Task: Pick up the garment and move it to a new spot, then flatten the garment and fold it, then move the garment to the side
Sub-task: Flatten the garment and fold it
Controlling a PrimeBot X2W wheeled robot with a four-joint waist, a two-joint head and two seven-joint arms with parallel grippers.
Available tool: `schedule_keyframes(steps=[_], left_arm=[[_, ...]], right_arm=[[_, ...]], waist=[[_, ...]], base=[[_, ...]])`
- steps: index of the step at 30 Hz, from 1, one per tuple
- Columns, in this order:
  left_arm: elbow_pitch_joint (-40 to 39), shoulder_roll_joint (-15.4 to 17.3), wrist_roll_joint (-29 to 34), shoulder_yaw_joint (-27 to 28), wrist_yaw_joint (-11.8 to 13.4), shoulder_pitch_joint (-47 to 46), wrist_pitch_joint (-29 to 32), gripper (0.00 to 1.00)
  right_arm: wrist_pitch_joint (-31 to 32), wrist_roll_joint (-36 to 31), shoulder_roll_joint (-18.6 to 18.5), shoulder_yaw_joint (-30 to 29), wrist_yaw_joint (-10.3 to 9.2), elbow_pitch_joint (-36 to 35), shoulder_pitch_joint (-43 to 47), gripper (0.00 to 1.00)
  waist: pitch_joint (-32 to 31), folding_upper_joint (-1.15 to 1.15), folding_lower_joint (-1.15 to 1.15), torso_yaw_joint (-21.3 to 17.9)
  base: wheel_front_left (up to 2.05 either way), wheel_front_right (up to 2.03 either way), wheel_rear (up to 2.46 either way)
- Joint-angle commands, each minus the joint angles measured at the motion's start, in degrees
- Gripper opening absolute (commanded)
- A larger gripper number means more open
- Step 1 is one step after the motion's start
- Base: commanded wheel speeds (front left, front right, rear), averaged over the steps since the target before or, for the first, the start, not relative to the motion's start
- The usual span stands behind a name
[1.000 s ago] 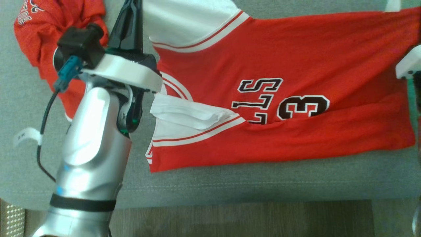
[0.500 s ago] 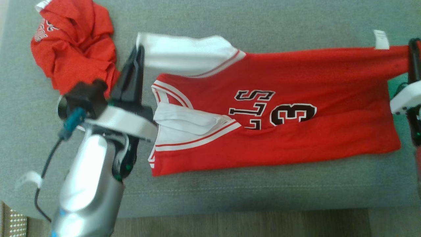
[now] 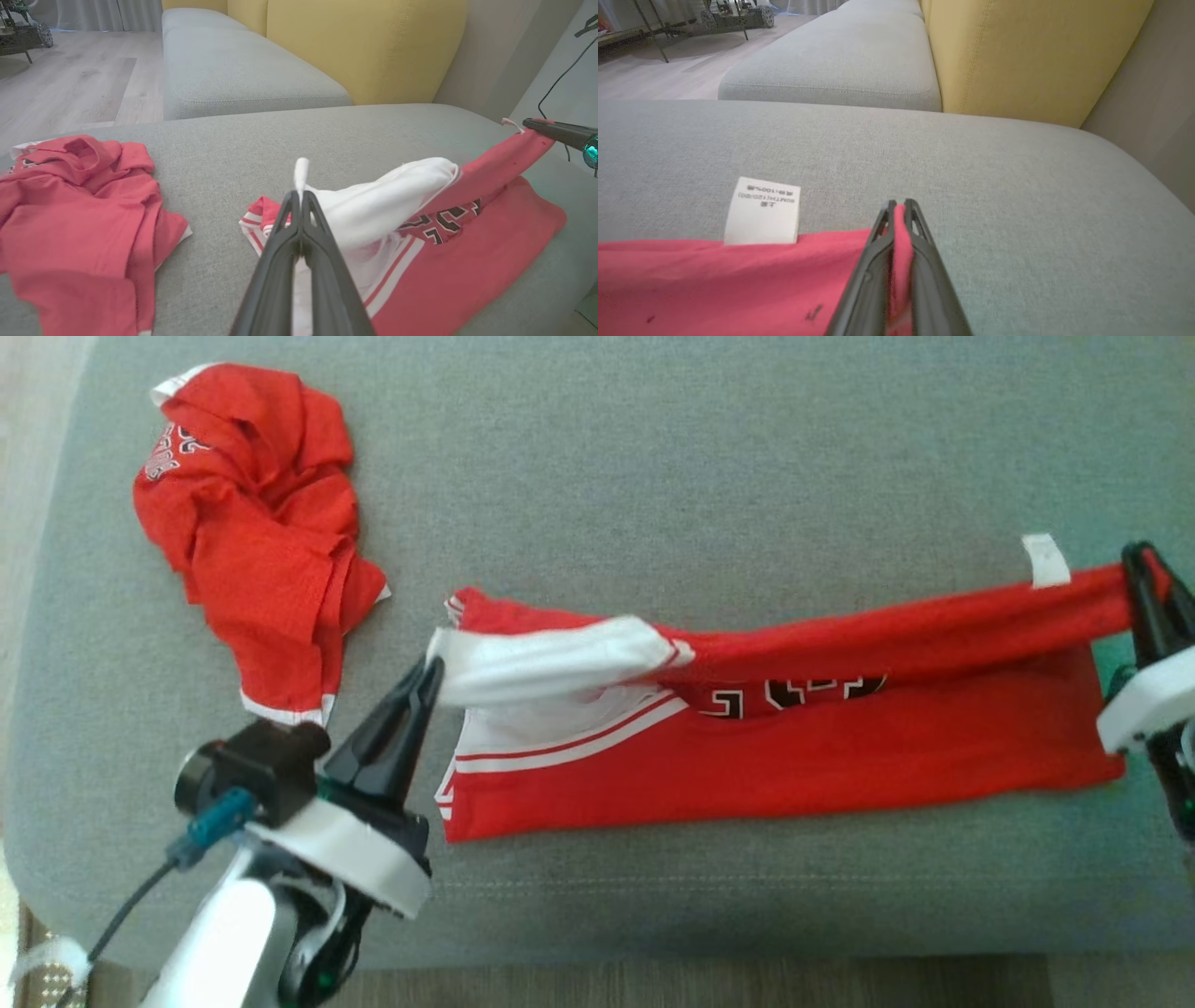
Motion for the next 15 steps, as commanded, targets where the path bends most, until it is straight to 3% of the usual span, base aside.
schedule_keyframes(steps=[1, 13, 14, 15], left_arm=[[-2.74, 1.83, -0.4, 1.53, -0.28, -0.57, 0.33, 0.0], [-5.21, 7.71, -2.8, -5.34, -0.76, 2.48, 4.1, 0.0], [-4.93, 7.93, -3.02, -5.58, -0.76, 2.54, 4.4, 0.0], [-4.6, 8.23, -3.06, -5.79, -0.77, 2.6, 4.76, 0.11]], right_arm=[[0.44, 0.74, -2.0, 0.83, -0.02, -2.39, 1.19, 0.0], [7.98, 6.86, -6.38, 2.13, -0.02, -10.29, 9.23, 0.0], [8.55, 7.2, -6.67, 2.12, -0.02, -10.74, 9.73, 0.04], [8.77, 7.32, -7.03, 2.06, -0.02, -11.32, 10.2, 0.76]], waist=[[-0.34, 0.0, 0.0, 0.13], [-0.97, 0.0, 0.0, 0.1], [-0.99, 0.0, 0.0, 0.11], [-1.02, 0.0, 0.0, 0.11]], base=[[0.0, 0.0, 0.0], [0.0, 0.0, 0.0], [0.0, 0.0, 0.0], [0.0, 0.0, 0.0]])
